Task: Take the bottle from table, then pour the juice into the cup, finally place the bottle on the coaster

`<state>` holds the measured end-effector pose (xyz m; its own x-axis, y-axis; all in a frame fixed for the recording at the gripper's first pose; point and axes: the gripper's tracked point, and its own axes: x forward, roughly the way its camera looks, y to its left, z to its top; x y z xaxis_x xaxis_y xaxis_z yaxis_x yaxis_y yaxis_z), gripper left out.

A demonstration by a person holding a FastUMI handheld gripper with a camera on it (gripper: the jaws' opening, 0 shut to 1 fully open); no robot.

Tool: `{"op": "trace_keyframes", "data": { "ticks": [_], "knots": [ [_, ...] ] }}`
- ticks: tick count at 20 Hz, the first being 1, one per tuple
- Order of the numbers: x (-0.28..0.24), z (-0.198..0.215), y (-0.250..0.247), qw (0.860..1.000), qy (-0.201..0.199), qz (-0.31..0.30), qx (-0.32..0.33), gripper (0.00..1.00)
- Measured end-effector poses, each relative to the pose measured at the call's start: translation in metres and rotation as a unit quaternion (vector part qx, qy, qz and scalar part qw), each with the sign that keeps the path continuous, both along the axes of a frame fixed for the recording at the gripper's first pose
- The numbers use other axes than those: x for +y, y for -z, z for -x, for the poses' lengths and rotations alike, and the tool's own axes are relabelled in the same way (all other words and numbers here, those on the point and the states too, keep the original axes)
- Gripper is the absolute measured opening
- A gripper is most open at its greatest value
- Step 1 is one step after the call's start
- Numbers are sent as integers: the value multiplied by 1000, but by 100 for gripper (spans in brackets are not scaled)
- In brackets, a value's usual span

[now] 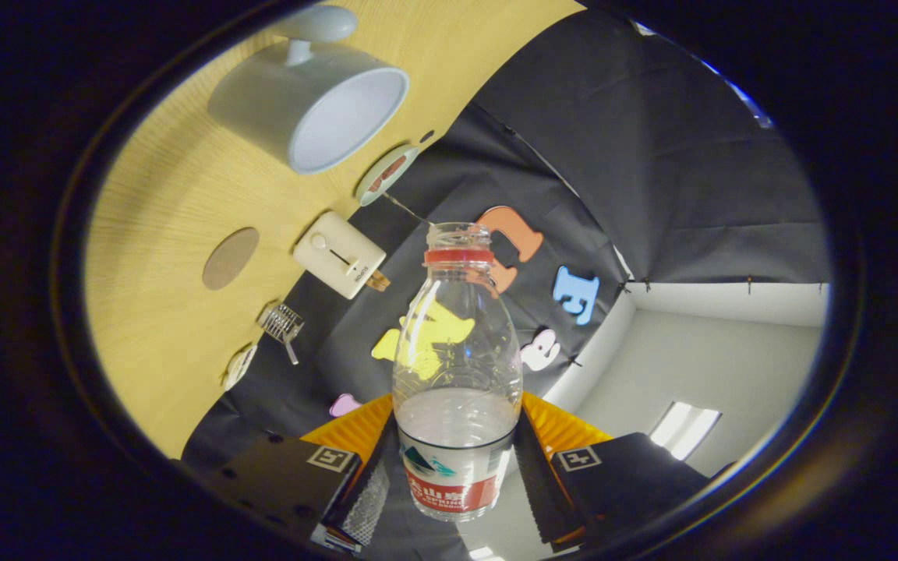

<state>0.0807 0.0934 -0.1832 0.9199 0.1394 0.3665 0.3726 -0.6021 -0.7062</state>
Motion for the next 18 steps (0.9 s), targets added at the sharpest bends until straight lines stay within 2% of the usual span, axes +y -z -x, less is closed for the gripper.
{"op": "trace_keyframes", "data": {
  "ticks": [10,14,18],
  "knots": [
    [-3,-4,2,1000,0,-10,7,79],
    [-11,-8,6,996,-5,-88,31,79],
    [-16,-8,-3,981,-7,-190,43,79]
  ]
}}
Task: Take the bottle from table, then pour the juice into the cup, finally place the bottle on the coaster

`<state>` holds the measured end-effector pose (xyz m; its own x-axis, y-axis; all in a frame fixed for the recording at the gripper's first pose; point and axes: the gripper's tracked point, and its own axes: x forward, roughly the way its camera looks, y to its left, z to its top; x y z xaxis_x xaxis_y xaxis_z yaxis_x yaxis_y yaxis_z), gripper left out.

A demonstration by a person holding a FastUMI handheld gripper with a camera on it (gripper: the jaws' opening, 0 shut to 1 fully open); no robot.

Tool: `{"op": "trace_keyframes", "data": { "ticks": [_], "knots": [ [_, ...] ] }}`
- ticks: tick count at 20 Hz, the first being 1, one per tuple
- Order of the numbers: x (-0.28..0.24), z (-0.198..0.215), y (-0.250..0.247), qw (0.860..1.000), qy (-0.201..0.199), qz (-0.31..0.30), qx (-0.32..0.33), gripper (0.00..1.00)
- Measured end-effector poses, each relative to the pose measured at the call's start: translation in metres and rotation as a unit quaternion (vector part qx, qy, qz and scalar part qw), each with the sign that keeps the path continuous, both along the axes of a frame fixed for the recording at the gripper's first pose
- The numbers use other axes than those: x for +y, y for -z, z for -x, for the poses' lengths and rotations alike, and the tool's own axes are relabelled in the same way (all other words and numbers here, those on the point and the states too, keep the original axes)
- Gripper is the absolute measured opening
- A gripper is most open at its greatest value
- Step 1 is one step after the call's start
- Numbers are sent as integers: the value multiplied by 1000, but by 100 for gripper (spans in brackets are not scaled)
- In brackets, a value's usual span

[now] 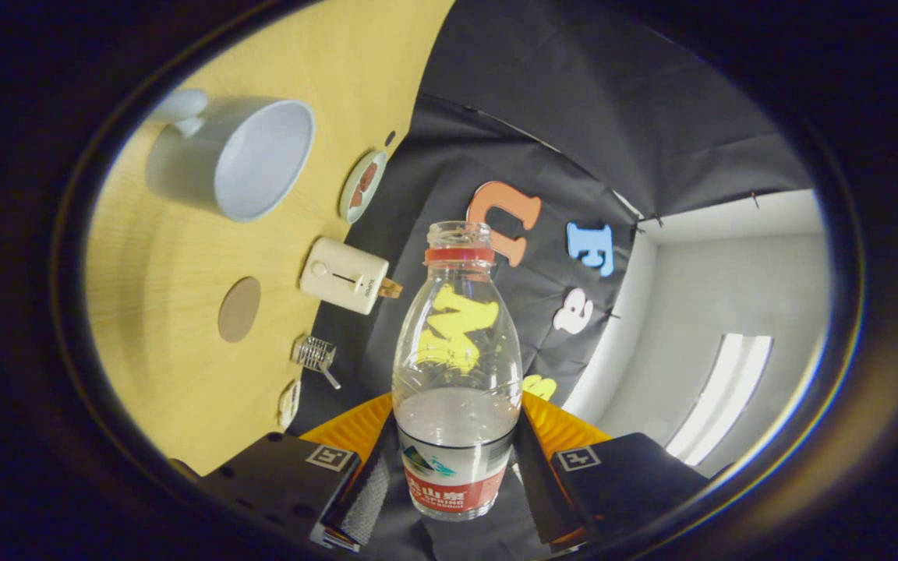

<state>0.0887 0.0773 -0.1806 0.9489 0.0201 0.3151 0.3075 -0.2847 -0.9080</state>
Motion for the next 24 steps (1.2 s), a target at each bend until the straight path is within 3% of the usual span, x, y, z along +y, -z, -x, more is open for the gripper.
{"op": "trace_keyframes", "data": {
  "ticks": [5,9,15,24],
  "knots": [
    [-1,2,-3,997,-16,-78,3,79],
    [-3,-4,-5,982,-25,-186,13,80],
    [-1,4,-22,962,-56,-265,-39,80],
    [-24,-4,-19,878,-98,-468,-26,80]
  ]
}}
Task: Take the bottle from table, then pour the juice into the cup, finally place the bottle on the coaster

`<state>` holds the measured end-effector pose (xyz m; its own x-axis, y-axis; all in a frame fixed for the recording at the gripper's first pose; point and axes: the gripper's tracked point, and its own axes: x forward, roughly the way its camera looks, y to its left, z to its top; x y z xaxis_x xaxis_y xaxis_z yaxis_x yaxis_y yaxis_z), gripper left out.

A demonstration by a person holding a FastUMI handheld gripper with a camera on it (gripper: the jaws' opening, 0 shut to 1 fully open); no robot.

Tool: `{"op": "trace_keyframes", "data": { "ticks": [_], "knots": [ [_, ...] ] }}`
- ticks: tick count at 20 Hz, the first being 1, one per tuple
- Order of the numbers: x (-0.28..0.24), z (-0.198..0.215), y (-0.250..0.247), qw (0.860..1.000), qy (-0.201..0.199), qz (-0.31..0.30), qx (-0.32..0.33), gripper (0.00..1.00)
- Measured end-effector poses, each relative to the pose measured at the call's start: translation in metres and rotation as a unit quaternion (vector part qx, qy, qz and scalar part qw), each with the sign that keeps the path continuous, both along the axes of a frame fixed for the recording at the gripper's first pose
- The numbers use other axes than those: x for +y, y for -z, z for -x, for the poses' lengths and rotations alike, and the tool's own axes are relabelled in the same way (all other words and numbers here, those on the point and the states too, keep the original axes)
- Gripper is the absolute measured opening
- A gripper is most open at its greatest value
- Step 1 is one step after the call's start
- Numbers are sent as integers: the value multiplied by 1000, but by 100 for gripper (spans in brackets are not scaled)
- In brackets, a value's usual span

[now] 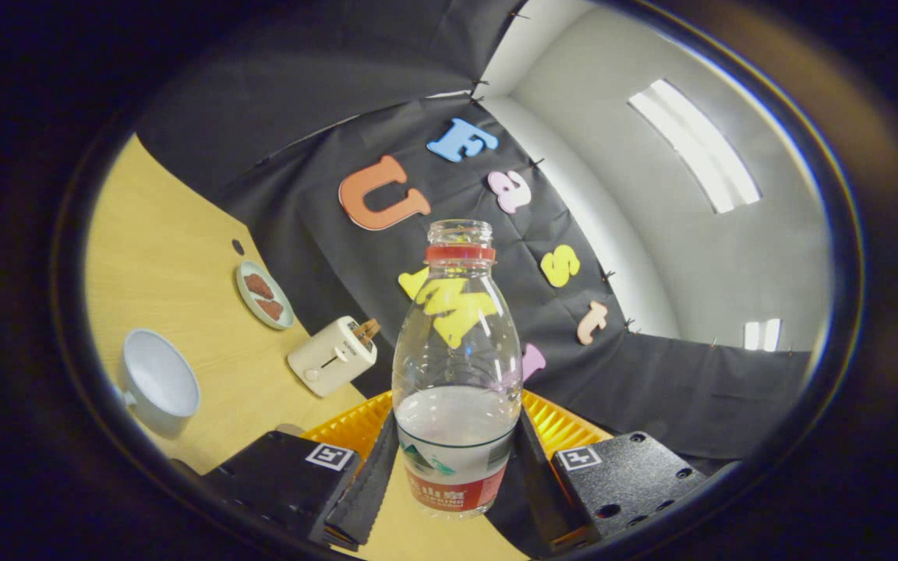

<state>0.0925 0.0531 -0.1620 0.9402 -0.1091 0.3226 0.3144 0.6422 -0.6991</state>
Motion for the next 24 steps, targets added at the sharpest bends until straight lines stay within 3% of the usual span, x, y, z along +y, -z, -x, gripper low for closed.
{"op": "trace_keyframes", "data": {
  "ticks": [4,10,15,19,24],
  "knots": [
    [-9,-2,0,995,-24,-93,-7,80],
    [-17,-19,9,970,-60,-233,13,80],
    [-12,-45,23,954,-83,-278,74,80],
    [-15,-62,15,944,-88,-309,80,80],
    [-3,-96,21,909,-123,-381,119,80]
  ]
}}
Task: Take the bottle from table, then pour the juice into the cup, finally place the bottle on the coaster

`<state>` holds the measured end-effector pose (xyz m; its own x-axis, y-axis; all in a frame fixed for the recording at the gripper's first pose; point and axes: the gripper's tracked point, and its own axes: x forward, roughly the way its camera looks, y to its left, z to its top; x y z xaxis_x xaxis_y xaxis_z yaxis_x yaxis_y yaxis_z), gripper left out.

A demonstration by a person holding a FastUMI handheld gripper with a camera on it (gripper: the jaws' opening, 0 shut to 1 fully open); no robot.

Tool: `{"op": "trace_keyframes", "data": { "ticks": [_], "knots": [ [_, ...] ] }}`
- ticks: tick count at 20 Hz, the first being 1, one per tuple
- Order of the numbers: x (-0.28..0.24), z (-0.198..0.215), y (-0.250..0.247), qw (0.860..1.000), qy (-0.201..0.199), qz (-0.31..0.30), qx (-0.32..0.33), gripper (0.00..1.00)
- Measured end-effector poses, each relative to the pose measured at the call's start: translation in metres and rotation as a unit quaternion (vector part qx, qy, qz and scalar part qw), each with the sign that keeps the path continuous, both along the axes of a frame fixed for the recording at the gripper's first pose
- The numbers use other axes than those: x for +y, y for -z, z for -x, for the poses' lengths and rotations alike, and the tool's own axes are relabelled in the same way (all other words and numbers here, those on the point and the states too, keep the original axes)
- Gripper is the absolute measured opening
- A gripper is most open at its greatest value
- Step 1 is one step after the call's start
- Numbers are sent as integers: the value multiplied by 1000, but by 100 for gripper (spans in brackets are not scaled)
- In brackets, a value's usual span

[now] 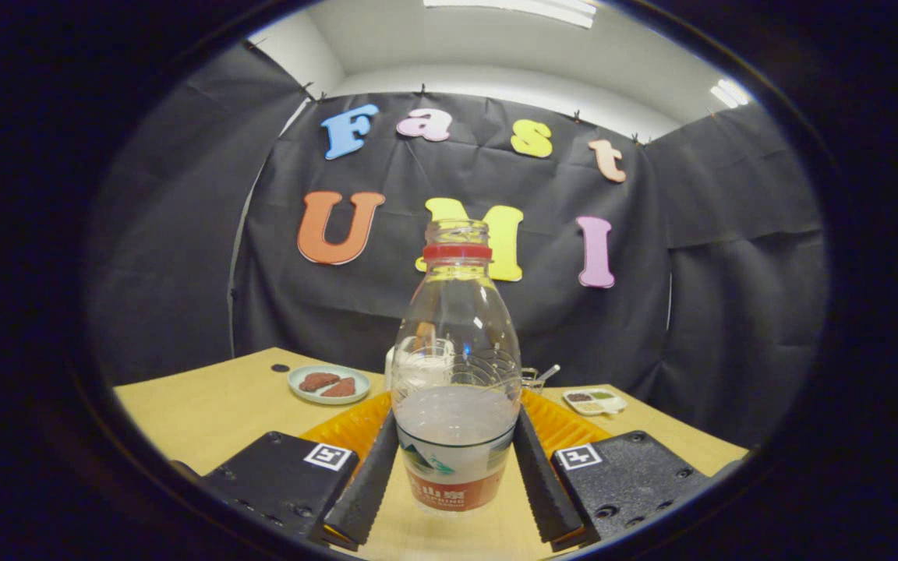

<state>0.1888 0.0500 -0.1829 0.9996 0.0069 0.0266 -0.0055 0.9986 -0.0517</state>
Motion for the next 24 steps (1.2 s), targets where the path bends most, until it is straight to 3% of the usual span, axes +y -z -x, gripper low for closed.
{"op": "trace_keyframes", "data": {
  "ticks": [14,20,24],
  "knots": [
    [-14,-73,27,1000,4,-13,-2,80],
    [-28,-87,59,999,28,-20,23,81],
    [-26,-88,71,998,22,-34,39,81]
  ]
}}
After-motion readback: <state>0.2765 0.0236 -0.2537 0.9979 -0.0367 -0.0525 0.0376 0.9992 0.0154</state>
